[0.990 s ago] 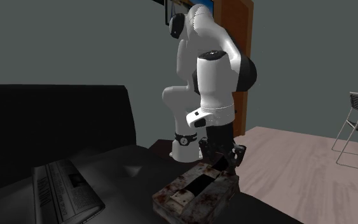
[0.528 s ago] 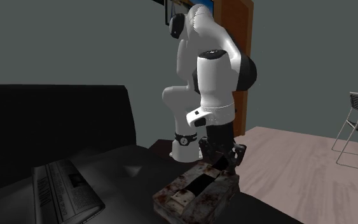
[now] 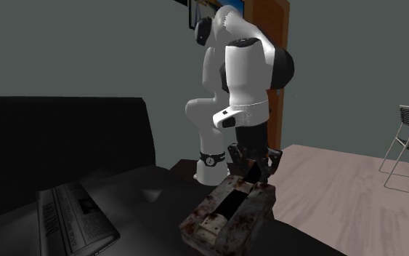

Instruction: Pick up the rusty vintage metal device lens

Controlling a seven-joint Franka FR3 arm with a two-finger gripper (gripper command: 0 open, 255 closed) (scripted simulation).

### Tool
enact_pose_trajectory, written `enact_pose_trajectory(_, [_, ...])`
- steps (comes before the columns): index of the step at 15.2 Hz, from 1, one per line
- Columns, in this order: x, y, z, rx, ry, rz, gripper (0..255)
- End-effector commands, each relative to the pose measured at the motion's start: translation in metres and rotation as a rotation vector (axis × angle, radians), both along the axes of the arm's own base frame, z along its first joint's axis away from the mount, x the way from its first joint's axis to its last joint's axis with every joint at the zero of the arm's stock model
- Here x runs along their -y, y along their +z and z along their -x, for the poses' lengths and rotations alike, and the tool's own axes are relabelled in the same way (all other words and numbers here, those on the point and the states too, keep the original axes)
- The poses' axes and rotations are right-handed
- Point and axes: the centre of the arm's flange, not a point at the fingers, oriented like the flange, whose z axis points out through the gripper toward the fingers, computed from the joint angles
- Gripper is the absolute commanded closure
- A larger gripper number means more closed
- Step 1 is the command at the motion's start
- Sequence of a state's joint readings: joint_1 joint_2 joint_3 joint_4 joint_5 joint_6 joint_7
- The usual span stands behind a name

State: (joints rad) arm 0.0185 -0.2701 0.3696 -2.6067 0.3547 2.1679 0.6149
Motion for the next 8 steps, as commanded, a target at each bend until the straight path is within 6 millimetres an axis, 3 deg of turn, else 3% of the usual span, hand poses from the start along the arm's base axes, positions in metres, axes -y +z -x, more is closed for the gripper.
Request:
enact_pose_trajectory(1, [0.000,0.011,0.000,0.000,0.000,0.000,255])
enact_pose_trajectory(6, [0.000,0.038,0.000,0.000,0.000,0.000,255])
enact_pose_trajectory(8, [0.000,0.038,0.000,0.000,0.000,0.000,255])
